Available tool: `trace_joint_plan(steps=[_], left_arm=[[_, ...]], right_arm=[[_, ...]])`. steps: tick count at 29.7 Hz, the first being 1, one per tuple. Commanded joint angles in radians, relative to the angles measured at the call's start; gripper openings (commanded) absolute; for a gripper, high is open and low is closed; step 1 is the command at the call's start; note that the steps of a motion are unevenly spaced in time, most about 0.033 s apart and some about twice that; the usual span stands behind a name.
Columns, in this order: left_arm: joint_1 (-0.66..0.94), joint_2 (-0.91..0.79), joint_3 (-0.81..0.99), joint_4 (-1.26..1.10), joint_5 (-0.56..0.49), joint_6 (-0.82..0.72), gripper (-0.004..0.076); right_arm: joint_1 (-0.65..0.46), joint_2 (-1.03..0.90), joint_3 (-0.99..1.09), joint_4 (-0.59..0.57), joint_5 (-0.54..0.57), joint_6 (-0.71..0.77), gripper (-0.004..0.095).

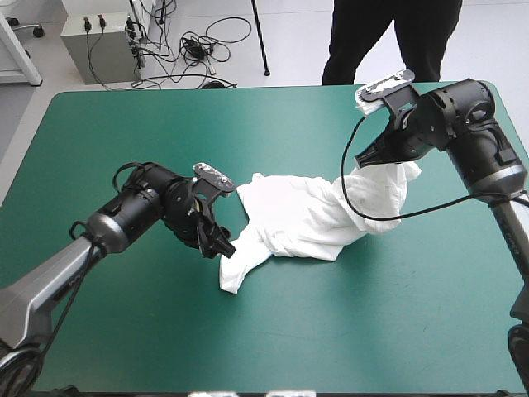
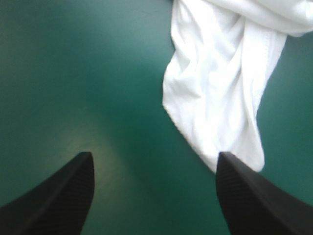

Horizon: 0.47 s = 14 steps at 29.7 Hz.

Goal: Fold the cloth

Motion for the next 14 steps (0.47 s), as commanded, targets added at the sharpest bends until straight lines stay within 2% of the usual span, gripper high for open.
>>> trace_joint_plan(steps=[1,7,14], left_arm=[[-0.002,0.032,-0.022,-0.061,-0.063,0.039,0.0510],[-0.002,0.127,-0.022,-0.090,-0.115,0.055,0.0510],[-0.002,0.217,-0.022,-0.149,-0.126,0.087,0.0509]], right_arm=[[0.002,-0.046,-0.033,-0.006,-0.003,-0.011,-0.0017],[0.002,-0.046,-0.033,-0.006,-0.003,-0.013,-0.0017],[0.002,-0.046,-0.033,-0.006,-0.003,-0.013,-0.0017]])
